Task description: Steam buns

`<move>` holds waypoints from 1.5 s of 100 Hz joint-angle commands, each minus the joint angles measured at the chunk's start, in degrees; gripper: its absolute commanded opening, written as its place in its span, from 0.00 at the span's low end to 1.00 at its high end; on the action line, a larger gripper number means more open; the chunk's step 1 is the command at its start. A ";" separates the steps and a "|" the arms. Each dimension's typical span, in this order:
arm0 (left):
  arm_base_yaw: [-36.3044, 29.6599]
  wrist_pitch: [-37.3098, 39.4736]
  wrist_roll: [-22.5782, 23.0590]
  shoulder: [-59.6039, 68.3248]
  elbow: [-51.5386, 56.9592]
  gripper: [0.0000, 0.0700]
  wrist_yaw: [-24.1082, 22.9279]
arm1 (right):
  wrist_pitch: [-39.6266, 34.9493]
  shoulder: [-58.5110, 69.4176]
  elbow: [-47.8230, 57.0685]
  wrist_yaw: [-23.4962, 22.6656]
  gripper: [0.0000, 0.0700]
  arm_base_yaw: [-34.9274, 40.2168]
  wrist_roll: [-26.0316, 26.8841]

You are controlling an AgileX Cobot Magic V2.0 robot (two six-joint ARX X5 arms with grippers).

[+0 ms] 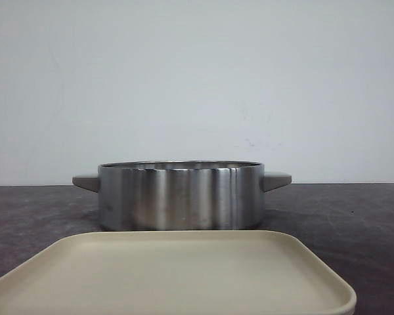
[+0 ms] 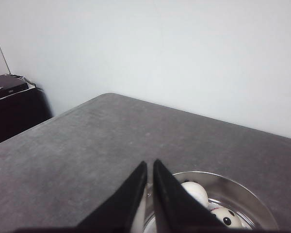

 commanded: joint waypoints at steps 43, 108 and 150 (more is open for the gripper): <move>-0.11 0.79 -0.07 0.28 0.50 0.00 -0.13 | -10.84 -17.55 -7.76 -1.20 0.02 -12.07 -5.33; -0.11 0.79 -0.07 0.28 0.50 0.00 -0.13 | -10.54 -57.02 -48.83 -8.52 0.02 -46.29 -10.14; -0.11 0.74 -0.07 0.28 0.50 0.00 -0.13 | -10.84 -58.42 -53.59 -12.24 0.02 -47.15 -11.65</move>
